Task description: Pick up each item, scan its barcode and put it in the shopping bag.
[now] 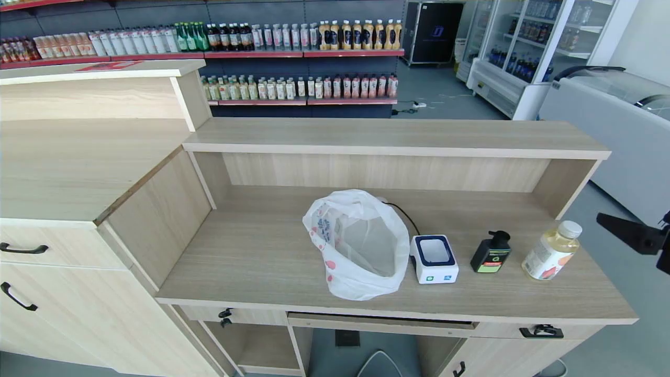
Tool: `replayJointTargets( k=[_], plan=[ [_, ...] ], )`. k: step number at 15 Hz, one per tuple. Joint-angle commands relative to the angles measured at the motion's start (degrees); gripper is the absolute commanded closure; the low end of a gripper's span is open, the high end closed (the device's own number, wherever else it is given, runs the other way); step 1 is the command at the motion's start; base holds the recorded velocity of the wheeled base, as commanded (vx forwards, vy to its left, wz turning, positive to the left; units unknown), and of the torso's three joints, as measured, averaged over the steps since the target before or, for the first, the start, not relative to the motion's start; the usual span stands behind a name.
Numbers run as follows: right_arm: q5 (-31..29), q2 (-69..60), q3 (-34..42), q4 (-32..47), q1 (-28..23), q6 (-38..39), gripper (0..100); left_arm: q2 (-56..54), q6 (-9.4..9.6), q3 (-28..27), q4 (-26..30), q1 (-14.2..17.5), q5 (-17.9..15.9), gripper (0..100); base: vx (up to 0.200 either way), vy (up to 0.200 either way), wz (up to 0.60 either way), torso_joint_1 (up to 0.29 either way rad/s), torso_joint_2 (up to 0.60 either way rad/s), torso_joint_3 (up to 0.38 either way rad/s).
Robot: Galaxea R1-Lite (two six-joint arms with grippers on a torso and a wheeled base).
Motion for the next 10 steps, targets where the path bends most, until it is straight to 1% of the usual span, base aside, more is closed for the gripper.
replayJointTargets(
  k=[1,2,3,7,10],
  plan=[
    [5.8,27.4,0.8,-18.1,-12.5,-17.0,0,0.0,0.00,0.0,0.0,0.0,0.0,0,0.000,0.000,0.00,0.000,0.00,0.000],
    [9.5,31.7,0.9,-23.2,-15.0,-23.2,0,0.0,0.00,0.0,0.0,0.0,0.0,0,0.000,0.000,0.00,0.000,0.00,0.000],
    [11.0,33.9,1.0,-23.8,-16.5,-26.7,0,0.0,0.00,0.0,0.0,0.0,0.0,0,0.000,0.000,0.00,0.000,0.00,0.000],
    [13.3,40.5,0.8,-24.3,-17.8,-31.6,0,0.0,0.00,0.0,0.0,0.0,0.0,0,0.000,0.000,0.00,0.000,0.00,0.000],
    [13.4,45.2,0.2,-28.4,-17.9,-34.8,0,0.0,0.00,0.0,0.0,0.0,0.0,0,0.000,0.000,0.00,0.000,0.00,0.000]
  ],
)
